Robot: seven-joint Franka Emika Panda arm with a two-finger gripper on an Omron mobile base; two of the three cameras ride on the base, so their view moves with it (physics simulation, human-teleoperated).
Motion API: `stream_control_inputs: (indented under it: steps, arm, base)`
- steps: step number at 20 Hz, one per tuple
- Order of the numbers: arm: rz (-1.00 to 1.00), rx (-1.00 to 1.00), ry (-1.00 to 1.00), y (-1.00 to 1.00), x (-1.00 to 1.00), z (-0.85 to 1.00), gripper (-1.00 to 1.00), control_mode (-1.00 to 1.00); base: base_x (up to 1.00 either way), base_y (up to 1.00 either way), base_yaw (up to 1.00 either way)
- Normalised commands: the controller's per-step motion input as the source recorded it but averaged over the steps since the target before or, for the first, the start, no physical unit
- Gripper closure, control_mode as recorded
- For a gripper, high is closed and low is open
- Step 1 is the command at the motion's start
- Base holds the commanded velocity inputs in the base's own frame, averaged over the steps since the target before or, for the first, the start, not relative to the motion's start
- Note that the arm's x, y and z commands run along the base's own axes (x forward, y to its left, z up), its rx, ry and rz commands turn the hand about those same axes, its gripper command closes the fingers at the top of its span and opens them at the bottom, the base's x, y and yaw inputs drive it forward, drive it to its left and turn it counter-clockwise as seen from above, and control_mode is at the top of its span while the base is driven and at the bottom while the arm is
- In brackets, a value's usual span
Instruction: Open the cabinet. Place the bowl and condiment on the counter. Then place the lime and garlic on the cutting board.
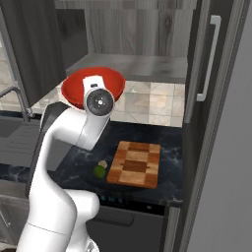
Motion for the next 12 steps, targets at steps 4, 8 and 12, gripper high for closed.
stream_control_inputs:
  steps: [4, 8, 12]
  arm:
    - [0.16, 0.0, 0.05, 0.05, 0.0, -0.2, 1.0, -1.0]
    - [0.16, 0.0, 0.06, 0.05, 0.0, -0.19, 1.0, -1.0]
    - [0.16, 0.0, 0.07, 0.07, 0.0, -0.17, 1.0, -1.0]
  base:
    - [0.0, 0.0, 0.0]
    - [0.0, 0.0, 0.0]
    - [0.0, 0.0, 0.0]
